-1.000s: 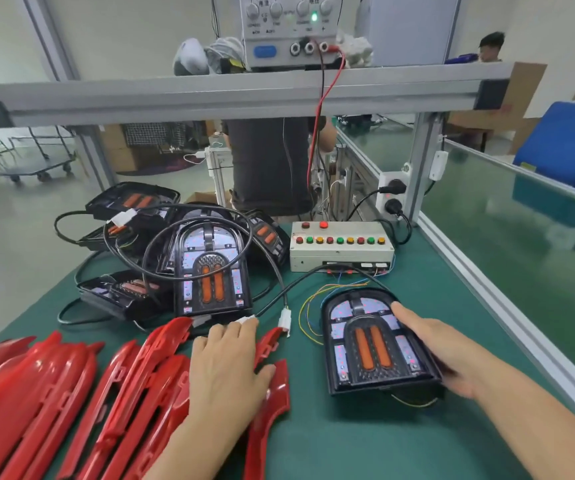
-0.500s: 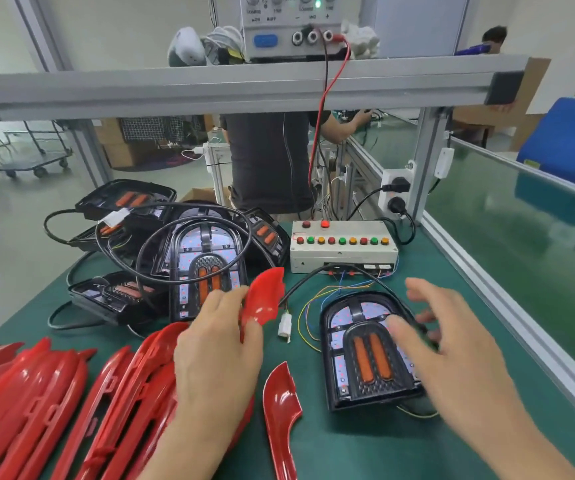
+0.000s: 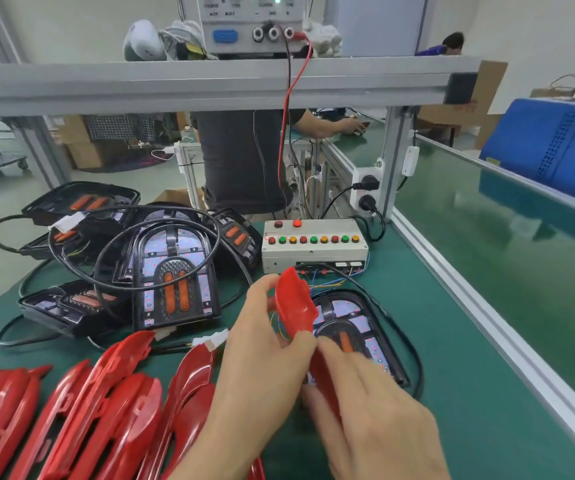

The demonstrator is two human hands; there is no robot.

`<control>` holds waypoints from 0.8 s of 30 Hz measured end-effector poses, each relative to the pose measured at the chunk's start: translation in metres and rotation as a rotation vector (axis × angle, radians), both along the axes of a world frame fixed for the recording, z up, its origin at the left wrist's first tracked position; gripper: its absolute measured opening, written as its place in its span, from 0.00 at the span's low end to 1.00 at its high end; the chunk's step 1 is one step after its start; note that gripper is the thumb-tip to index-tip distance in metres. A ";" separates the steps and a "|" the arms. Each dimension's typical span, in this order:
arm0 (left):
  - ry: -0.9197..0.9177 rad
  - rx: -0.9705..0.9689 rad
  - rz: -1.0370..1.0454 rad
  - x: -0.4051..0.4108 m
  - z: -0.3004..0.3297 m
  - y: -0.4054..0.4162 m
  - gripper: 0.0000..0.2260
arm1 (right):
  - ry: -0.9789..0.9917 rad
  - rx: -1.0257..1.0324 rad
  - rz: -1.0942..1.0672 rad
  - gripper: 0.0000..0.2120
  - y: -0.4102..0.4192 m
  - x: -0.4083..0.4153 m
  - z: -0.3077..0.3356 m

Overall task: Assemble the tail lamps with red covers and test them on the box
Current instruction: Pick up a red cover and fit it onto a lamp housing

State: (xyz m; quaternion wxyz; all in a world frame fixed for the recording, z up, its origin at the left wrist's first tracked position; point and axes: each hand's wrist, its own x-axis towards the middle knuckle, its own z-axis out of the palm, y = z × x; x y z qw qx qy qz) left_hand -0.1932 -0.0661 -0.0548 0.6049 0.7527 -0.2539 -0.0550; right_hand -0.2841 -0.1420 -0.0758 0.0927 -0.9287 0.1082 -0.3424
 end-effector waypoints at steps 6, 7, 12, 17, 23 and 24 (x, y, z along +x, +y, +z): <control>0.016 0.109 0.012 0.039 -0.007 -0.020 0.09 | -0.061 0.629 -0.005 0.13 -0.046 -0.017 0.012; -0.033 0.281 0.067 0.053 -0.015 -0.024 0.10 | -0.098 0.936 0.063 0.12 -0.057 -0.017 0.009; 0.029 0.778 -0.030 0.087 -0.041 -0.054 0.09 | -0.006 1.255 0.017 0.11 -0.084 -0.017 0.008; 0.030 0.823 -0.030 0.095 -0.039 -0.071 0.10 | 0.199 0.527 -0.150 0.08 -0.082 -0.017 0.001; 0.318 0.316 -0.002 0.081 -0.031 -0.069 0.13 | 0.257 0.083 -0.230 0.20 -0.073 -0.017 0.003; 0.410 0.205 -0.001 0.078 -0.030 -0.068 0.13 | 0.261 0.055 -0.236 0.22 -0.073 -0.017 0.002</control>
